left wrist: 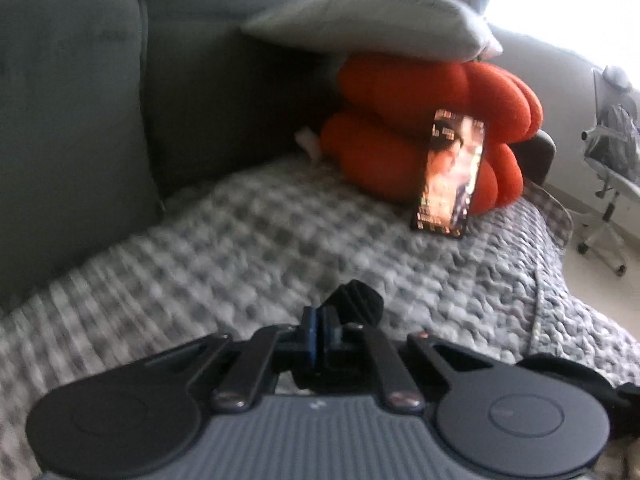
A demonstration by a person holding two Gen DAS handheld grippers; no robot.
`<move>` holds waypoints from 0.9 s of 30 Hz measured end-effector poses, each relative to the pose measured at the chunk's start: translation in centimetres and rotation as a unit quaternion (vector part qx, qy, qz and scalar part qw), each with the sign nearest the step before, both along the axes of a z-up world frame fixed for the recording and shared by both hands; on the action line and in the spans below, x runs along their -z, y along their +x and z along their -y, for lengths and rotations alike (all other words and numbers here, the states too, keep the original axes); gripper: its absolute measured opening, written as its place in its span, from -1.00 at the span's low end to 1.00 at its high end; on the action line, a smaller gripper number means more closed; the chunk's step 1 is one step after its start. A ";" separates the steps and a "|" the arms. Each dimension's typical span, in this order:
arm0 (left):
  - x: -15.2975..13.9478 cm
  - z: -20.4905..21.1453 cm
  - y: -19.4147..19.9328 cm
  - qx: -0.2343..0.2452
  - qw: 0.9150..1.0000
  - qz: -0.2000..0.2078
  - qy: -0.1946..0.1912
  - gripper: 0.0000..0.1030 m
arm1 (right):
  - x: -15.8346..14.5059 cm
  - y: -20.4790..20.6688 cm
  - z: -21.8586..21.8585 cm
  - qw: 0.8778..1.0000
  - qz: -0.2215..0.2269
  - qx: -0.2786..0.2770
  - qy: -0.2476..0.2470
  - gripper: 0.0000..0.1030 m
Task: Fold clothes
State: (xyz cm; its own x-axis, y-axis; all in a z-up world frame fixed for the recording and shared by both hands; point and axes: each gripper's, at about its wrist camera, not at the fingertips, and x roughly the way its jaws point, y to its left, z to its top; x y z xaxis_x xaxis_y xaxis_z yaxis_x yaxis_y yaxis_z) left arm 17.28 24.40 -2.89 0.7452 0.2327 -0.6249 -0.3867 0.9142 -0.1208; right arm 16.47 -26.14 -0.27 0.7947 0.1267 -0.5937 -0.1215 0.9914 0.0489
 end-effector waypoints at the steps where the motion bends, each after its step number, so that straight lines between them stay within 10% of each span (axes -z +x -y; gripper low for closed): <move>1: 0.3 -0.1 0.0 0.006 1.000 -0.008 -0.008 -0.92 | 0.1 -0.2 -0.1 1.000 -0.003 0.002 0.001 -0.78; 5: 0.3 0.6 -0.7 0.017 1.000 -0.017 -0.004 -0.53 | 0.4 -0.5 -0.1 1.000 -0.020 0.008 0.007 -0.64; 8: -0.1 1.0 -1.2 0.029 0.999 -0.014 -0.015 0.21 | 0.4 -1.4 0.1 1.000 -0.019 0.016 0.010 0.20; 12: -1.1 2.1 -2.0 0.046 0.998 -0.022 -0.027 0.47 | 0.0 -3.0 0.5 0.999 -0.020 0.029 0.017 0.25; 27: -3.2 9.3 -6.7 0.142 0.986 -0.051 -0.064 0.75 | 0.4 -11.5 0.9 0.996 -0.049 0.039 0.060 0.89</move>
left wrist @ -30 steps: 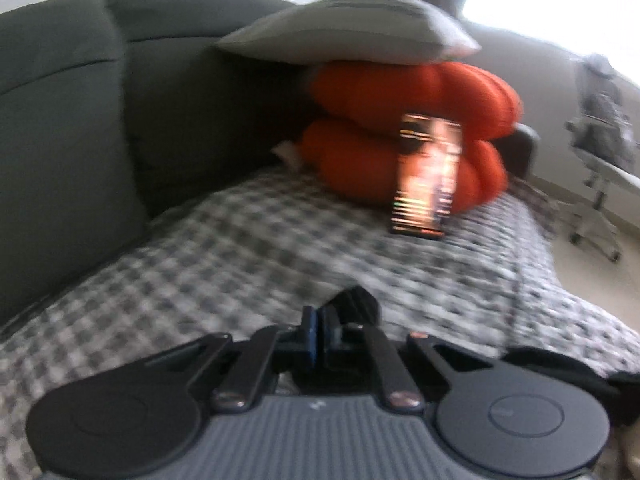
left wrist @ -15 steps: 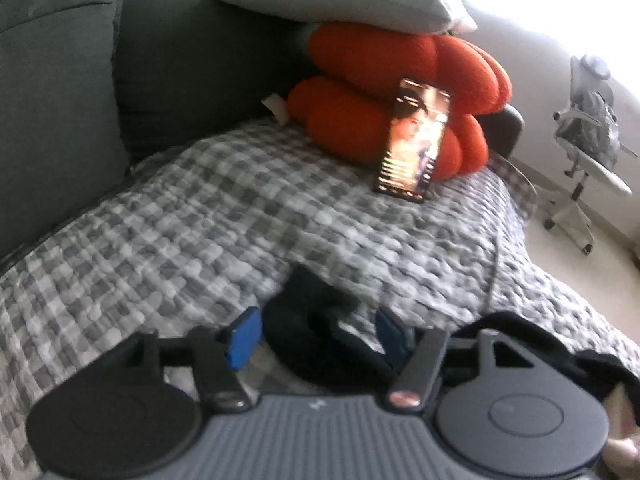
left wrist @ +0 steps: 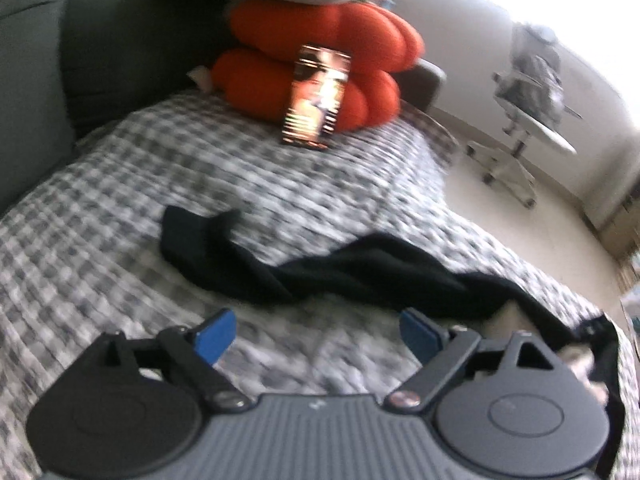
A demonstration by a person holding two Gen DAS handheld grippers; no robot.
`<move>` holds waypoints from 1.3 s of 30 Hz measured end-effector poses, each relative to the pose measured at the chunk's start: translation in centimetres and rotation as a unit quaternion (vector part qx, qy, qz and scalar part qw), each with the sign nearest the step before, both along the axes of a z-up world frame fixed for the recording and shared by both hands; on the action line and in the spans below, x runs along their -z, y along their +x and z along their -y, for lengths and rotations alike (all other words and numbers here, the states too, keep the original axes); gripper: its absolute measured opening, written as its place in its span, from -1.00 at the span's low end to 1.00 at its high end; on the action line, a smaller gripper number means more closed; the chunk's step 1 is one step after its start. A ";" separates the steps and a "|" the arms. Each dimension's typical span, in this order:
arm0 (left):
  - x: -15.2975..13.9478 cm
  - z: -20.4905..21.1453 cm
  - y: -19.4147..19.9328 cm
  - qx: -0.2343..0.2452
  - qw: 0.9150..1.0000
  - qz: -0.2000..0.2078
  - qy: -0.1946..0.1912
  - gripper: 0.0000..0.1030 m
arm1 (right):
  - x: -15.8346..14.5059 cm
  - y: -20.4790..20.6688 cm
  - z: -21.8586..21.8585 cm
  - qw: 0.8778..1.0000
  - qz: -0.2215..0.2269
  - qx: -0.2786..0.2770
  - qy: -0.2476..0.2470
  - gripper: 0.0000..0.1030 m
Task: Fold clothes
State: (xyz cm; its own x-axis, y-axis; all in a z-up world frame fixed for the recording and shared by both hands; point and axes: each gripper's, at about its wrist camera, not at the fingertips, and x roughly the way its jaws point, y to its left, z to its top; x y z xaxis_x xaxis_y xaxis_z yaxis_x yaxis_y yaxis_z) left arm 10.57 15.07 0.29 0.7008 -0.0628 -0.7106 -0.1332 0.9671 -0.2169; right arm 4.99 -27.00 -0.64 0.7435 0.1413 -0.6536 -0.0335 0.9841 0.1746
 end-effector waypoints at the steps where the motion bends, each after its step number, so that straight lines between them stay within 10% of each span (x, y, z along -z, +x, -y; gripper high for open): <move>1: 0.0 0.6 -0.4 0.008 1.000 -0.002 -0.001 0.75 | 0.0 -0.4 -0.2 1.000 -0.003 -0.001 -0.001 0.90; 18: 1.6 8.8 -6.8 0.173 0.983 -0.028 -0.046 0.75 | 3.0 -8.4 -3.6 0.996 -0.047 -0.032 0.067 0.90; 23: 2.8 10.3 -8.0 0.197 0.977 -0.042 -0.063 0.69 | 4.9 -9.7 -5.2 0.994 -0.073 -0.044 0.075 0.17; 27: 3.4 10.9 -8.7 0.203 0.976 -0.050 -0.067 0.58 | 4.8 -10.4 -6.2 0.997 -0.056 -0.047 0.029 -0.87; 39: 4.2 10.6 -9.2 0.203 0.971 -0.034 -0.125 0.02 | 1.1 -11.7 -2.0 0.998 0.020 0.039 -0.054 -0.89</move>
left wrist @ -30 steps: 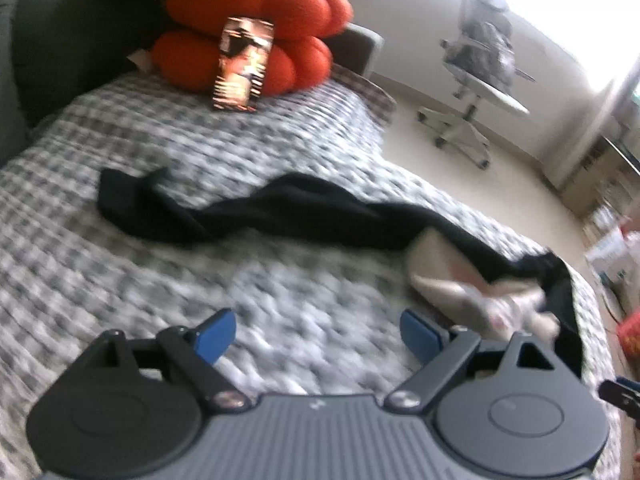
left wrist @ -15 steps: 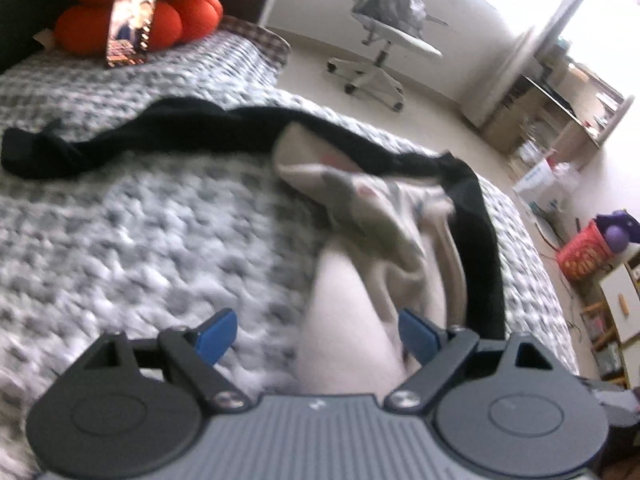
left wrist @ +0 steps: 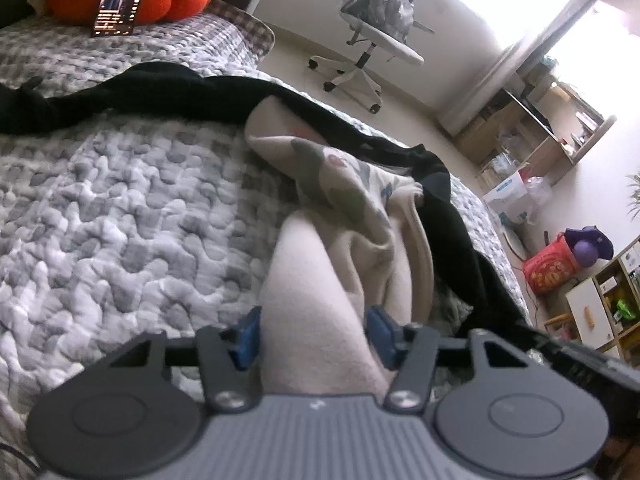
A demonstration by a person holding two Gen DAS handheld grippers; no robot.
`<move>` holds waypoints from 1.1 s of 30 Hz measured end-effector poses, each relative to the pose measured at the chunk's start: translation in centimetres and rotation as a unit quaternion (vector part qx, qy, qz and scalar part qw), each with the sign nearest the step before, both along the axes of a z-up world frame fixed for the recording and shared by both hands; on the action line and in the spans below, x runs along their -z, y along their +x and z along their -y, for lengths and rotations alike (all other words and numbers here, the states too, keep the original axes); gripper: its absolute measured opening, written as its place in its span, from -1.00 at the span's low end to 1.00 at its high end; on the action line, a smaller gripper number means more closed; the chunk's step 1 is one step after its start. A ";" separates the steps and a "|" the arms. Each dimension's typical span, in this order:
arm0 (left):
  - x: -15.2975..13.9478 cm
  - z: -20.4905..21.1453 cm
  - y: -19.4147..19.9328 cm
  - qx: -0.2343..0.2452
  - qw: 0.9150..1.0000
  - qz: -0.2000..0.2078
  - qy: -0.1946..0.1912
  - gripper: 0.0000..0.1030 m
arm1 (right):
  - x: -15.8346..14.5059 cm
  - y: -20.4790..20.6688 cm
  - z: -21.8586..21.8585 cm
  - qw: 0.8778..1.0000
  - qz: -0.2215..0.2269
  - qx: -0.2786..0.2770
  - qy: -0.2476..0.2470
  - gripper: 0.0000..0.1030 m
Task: Fold clothes
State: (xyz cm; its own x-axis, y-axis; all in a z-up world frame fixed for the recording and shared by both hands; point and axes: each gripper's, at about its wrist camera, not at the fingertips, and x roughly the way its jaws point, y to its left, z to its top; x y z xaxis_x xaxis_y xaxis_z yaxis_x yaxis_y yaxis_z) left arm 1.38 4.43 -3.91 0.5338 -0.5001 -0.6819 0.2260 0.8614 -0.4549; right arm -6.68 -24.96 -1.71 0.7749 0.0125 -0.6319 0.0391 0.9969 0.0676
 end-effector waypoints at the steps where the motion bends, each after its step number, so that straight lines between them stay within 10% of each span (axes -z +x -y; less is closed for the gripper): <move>1: -0.1 0.0 -0.1 0.001 1.000 0.003 -0.001 0.00 | -0.4 0.0 0.6 1.000 0.006 0.009 -0.009 -0.89; 20: -0.2 0.8 -0.6 0.035 0.999 0.009 0.000 -0.13 | -2.3 3.8 7.7 0.993 0.014 0.084 -0.080 -0.89; 26: -0.9 0.2 0.1 0.030 0.999 0.023 0.007 0.28 | -2.5 4.7 5.4 0.995 0.011 0.044 -0.090 -0.56; 28: -1.2 0.0 0.6 0.025 0.999 0.032 0.020 0.37 | -2.6 5.2 4.8 0.995 0.011 0.033 -0.089 0.07; 33: -1.9 -1.3 2.4 0.007 0.998 0.046 0.044 0.44 | -2.8 5.8 3.1 0.997 0.019 -0.002 -0.070 0.16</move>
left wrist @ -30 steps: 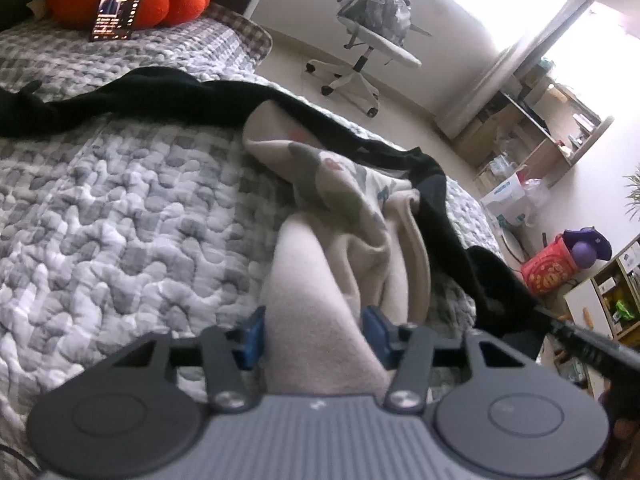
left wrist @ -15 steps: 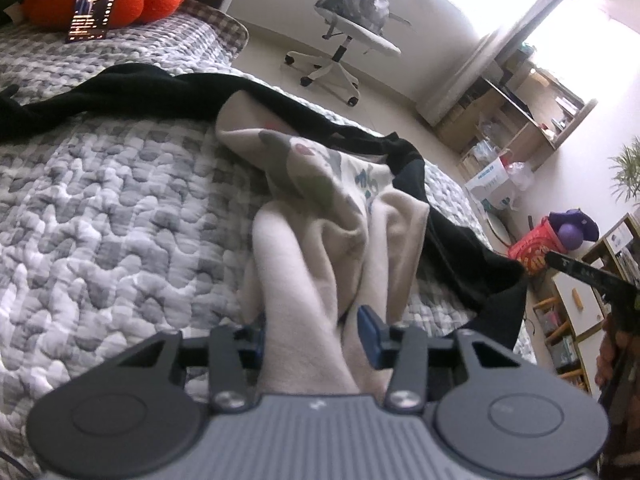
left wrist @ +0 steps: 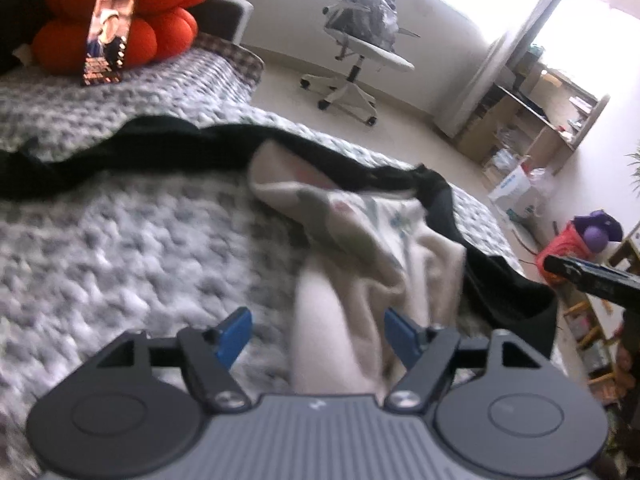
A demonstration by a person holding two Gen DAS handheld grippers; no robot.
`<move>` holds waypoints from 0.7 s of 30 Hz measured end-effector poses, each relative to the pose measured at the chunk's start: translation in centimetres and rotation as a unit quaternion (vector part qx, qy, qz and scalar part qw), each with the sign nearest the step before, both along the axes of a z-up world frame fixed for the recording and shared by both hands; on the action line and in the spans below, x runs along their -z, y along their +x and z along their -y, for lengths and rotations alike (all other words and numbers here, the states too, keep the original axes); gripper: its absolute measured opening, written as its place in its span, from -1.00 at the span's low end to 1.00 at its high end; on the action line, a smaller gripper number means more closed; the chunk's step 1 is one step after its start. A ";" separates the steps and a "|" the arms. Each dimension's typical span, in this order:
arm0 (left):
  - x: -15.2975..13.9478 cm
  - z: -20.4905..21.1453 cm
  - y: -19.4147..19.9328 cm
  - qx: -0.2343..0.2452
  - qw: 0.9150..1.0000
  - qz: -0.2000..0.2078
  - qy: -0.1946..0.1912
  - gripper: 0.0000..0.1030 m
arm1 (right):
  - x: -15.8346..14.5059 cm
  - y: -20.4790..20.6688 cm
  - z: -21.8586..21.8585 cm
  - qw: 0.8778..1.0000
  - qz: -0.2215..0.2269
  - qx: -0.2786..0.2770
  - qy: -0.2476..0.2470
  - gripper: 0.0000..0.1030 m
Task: Fold clothes
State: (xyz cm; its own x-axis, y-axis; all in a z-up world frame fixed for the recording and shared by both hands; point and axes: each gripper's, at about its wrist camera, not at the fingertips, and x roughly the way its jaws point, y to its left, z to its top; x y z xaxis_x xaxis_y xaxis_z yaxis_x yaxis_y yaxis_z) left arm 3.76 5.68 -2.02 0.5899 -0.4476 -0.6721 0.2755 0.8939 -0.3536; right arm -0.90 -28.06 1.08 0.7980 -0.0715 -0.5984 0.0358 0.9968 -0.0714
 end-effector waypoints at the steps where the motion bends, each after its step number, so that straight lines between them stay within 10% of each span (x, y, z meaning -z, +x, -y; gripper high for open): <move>1: -0.1 -0.2 0.5 -0.003 1.000 0.002 0.003 0.44 | 0.0 0.2 -0.4 1.000 -0.002 -0.009 0.006 0.16; 21: 2.6 -4.2 12.0 -0.151 0.986 -0.037 -0.067 0.17 | 0.5 2.8 -5.9 0.990 -0.023 -0.095 0.104 0.16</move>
State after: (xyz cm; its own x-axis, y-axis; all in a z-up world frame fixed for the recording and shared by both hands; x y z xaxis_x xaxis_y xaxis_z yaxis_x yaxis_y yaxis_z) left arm 15.73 9.87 -4.59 0.6611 -0.3469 -0.6652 -0.0265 0.8753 -0.4828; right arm 1.93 -22.14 0.63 0.7564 0.2053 -0.6210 -0.1523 0.9787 0.1380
